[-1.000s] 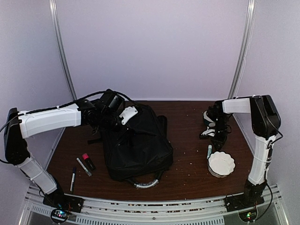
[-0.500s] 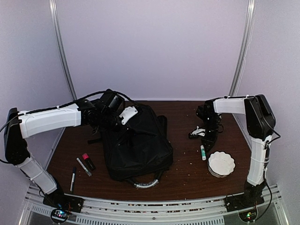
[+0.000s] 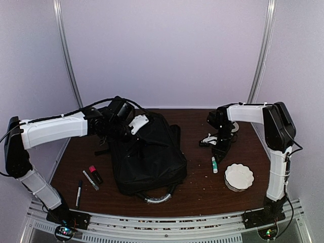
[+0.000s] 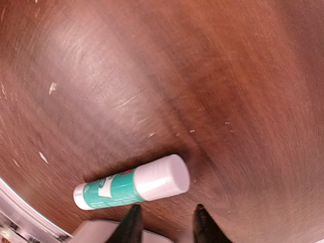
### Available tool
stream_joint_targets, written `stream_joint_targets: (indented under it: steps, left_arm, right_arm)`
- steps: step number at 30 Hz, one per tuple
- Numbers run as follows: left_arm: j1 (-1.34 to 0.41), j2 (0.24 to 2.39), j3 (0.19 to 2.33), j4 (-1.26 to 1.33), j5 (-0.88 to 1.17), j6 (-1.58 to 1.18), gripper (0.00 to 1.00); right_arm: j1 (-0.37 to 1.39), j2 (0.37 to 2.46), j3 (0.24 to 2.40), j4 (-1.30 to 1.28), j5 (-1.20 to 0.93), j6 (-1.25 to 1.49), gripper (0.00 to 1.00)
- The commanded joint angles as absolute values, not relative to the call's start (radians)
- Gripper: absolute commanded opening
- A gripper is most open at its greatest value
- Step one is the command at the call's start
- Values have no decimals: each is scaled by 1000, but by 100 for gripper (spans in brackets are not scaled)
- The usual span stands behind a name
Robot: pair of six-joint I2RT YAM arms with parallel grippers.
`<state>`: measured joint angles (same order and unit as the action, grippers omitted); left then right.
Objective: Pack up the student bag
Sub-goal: Pick up the glue stick from the corner of the board.
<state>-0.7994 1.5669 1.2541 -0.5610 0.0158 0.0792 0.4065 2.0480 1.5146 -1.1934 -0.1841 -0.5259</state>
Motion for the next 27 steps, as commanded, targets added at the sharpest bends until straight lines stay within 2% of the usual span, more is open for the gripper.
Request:
stream_joint_targets:
  steps: [1,5,19,27]
  left_arm:
    - [-799,1540,1263,-495,34,83,0]
    - [-799,1555,1273,-498,38,92,0]
    - [-799,1561,1279,-506,38,94,0]
    - [-800,1562,1289,-519,39,94,0]
  right_arm:
    - [406,1995,1546,-1174,-274,-381,41]
    - [407,2006,1561,-1181,-311,-321,46]
    - [451,2040,1503,-1137,-420,-276,47]
    - [506,2088,1573,-1100,-431,-230,50]
